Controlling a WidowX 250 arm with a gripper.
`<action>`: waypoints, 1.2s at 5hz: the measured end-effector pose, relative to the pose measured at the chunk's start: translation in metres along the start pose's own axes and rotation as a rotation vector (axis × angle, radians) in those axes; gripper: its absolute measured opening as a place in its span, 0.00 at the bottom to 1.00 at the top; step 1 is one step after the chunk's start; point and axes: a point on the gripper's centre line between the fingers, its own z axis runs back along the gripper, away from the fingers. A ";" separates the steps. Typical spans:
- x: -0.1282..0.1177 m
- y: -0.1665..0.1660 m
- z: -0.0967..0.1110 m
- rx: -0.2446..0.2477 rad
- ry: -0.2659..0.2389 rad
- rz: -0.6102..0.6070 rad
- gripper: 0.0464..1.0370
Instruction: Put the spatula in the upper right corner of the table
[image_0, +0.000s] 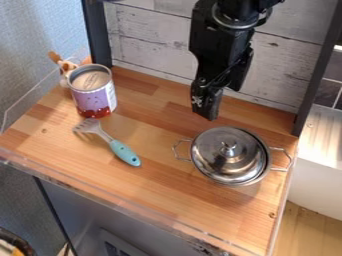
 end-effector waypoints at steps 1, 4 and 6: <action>-0.001 0.003 -0.007 0.028 -0.005 -0.005 0.96; 0.064 0.024 -0.004 0.084 -0.101 0.116 0.96; 0.107 0.054 -0.031 0.162 -0.150 0.075 0.96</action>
